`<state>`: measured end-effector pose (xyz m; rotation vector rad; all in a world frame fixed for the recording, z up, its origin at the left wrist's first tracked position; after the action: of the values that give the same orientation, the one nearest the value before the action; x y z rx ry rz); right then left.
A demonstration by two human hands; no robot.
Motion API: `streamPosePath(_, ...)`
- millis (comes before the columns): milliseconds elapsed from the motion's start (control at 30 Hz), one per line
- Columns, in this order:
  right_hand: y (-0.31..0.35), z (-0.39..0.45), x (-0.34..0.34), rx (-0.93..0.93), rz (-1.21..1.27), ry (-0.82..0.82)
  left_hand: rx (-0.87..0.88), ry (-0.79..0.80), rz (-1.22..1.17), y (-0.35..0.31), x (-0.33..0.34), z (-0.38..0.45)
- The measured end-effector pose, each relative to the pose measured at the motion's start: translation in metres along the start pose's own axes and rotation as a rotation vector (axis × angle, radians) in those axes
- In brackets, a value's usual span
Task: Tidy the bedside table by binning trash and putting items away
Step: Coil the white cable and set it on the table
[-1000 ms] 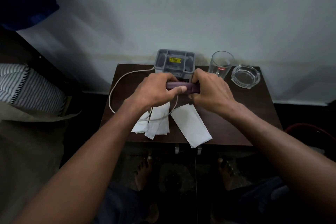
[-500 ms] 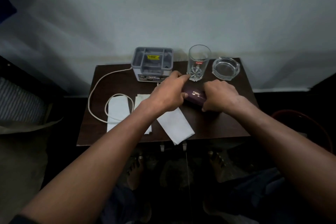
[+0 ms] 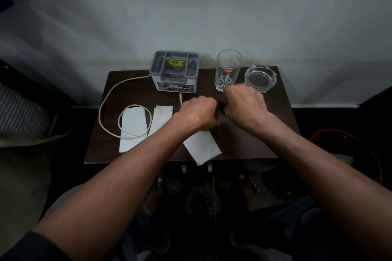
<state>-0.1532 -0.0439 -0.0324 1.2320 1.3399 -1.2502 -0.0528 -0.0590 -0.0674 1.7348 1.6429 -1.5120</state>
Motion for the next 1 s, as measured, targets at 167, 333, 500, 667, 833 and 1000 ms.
streamPosePath(167,0.033,0.003,0.022,-0.041,0.199,0.224,-0.12,-0.029,0.03,0.036,-0.002,-0.013)
streamPosePath(333,0.068,0.017,0.031,-0.01,0.39,0.298,-0.266,-0.128,-0.121,0.1,-0.033,-0.021)
streamPosePath(500,0.096,0.016,0.054,-0.056,0.399,0.579,-0.307,-0.252,-0.314,0.125,-0.029,-0.017)
streamPosePath(667,0.099,0.03,0.07,-0.024,0.433,0.669,-0.284,-0.338,-0.203,0.105,-0.021,-0.011)
streamPosePath(833,0.099,0.032,0.068,-0.032,0.46,0.649,-0.327,-0.28,-0.244,0.096,-0.034,-0.02)
streamPosePath(1000,0.119,0.029,0.048,-0.119,0.701,0.578,-0.31,-0.386,-0.299,0.09,-0.088,-0.054)
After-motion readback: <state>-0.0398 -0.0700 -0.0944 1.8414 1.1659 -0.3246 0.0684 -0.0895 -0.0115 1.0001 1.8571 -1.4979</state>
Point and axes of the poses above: each hand's wrist, its own z-axis towards the middle knuckle, its own x-axis out of the palm, y = z × x, the point moved 8 cm from there along z, towards the middle knuckle, and after that the axes turned 12 degrees about -z, right-handed, at the moved point
